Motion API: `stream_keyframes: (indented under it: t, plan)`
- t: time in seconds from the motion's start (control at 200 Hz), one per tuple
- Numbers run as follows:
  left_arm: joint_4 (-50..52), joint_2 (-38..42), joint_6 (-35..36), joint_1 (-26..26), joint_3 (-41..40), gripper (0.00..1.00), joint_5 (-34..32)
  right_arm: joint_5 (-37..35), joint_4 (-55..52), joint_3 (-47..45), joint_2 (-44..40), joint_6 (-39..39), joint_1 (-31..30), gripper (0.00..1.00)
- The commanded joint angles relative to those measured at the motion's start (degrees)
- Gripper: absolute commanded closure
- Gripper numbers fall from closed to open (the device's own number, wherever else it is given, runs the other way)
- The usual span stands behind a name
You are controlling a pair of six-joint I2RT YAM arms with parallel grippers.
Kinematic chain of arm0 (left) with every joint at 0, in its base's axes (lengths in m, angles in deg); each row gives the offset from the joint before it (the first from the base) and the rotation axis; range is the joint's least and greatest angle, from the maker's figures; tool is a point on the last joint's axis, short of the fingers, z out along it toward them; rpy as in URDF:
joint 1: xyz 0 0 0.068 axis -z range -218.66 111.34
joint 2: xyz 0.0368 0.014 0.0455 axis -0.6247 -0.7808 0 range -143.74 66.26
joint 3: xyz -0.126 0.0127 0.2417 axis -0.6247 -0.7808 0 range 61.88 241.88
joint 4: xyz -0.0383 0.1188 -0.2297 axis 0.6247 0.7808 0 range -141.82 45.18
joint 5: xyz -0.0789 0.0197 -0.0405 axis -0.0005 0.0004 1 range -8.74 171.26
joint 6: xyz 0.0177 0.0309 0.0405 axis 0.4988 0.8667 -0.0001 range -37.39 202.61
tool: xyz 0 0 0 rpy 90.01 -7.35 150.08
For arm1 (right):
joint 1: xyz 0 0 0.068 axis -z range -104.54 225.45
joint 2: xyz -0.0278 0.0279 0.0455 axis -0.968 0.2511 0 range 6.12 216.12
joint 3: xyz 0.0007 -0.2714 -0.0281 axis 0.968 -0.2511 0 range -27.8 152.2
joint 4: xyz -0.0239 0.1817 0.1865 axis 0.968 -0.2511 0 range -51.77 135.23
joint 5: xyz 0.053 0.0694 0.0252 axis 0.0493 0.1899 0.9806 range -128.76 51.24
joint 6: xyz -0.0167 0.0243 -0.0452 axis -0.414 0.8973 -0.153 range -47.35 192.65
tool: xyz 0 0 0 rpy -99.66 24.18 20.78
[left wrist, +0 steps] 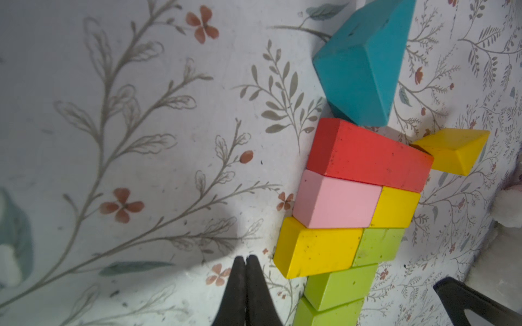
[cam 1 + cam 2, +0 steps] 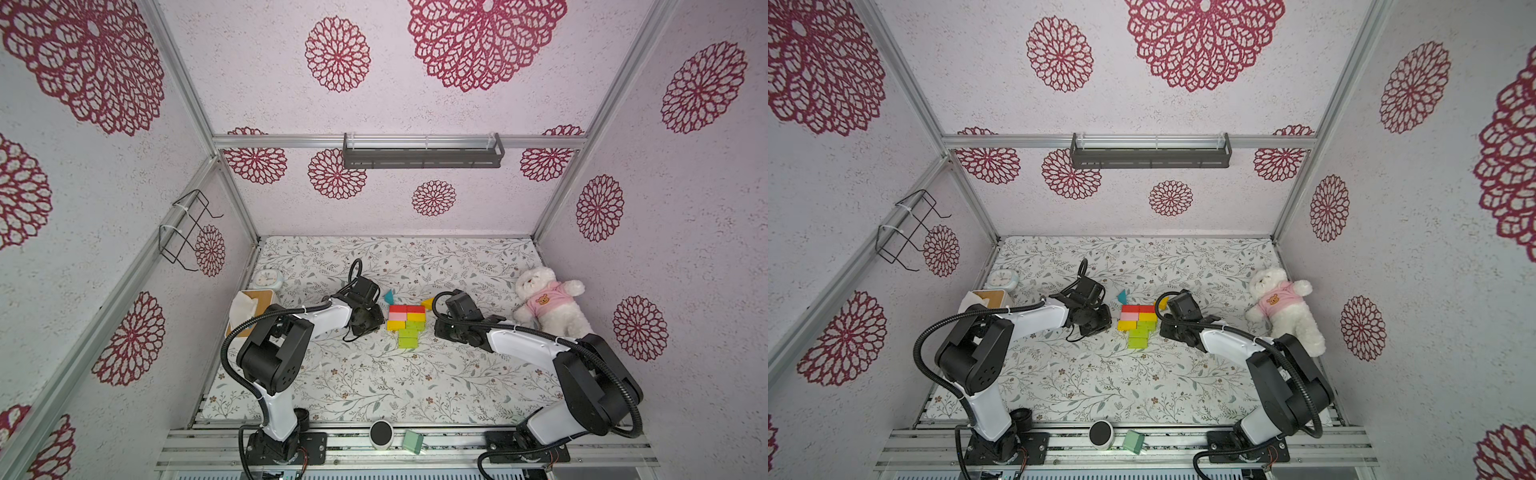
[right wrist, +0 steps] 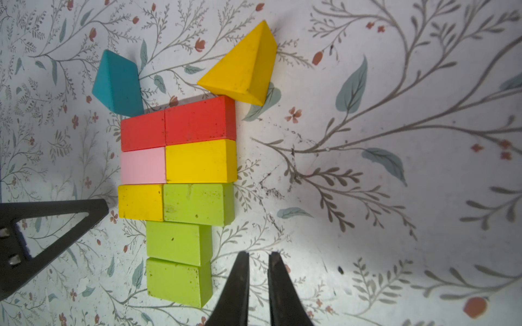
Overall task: Assemble a carrot with building blocks
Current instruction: Adjust the building block at the center of the board.
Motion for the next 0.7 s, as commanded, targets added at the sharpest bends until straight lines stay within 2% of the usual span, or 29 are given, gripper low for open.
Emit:
stream_keyframes:
  t: [0.0, 0.691]
  plan:
    - [-0.99, -1.31, 0.66, 0.21, 1.62, 0.95, 1.18, 0.5, 0.32, 0.73, -0.23, -0.8, 0.47, 0.82]
    - [-1.14, -4.07, 0.37, 1.86, 4.09, 0.95, 2.2, 0.62, 0.23, -0.67, -0.67, -0.71, 1.0, 0.82]
